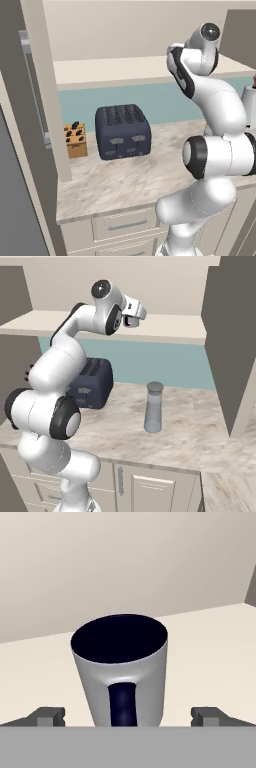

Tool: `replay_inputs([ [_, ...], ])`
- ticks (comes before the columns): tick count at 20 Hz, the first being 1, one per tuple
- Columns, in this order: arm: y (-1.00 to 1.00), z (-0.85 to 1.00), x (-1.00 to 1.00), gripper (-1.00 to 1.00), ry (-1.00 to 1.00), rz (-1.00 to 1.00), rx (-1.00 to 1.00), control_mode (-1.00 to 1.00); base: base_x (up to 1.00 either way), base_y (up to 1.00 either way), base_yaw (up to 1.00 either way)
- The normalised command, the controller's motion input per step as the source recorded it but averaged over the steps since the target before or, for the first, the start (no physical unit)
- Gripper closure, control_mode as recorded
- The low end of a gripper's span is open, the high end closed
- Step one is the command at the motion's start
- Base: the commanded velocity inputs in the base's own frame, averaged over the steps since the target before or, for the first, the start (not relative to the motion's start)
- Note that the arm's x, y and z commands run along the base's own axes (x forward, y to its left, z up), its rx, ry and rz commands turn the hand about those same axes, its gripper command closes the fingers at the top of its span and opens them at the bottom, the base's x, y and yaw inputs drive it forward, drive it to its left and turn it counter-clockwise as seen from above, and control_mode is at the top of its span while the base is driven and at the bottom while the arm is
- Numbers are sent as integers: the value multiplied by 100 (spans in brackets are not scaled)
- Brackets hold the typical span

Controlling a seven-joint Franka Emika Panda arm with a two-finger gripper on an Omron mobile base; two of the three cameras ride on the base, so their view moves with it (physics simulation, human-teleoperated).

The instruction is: There is a tray on the dining counter. Grab the cup, mug, and pitcher and place them on the tray. The pitcher may be placed next to the tray if it cannot fit the tray.

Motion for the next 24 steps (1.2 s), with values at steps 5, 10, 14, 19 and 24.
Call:
replay_inputs([
  [5, 0, -10, 8, -100, 0, 0, 0, -100, 0, 0, 0],
  [10, 0, -15, 8, -100, 0, 0, 0, -100, 0, 0, 0],
  [14, 0, -4, 12, 100, 0, 0, 0, -100, 0, 0, 0],
  [19, 0, 0, 1, 100, 0, 0, 0, -100, 0, 0, 0],
  [24, 0, 0, 0, 100, 0, 0, 0, -100, 0, 0, 0],
])
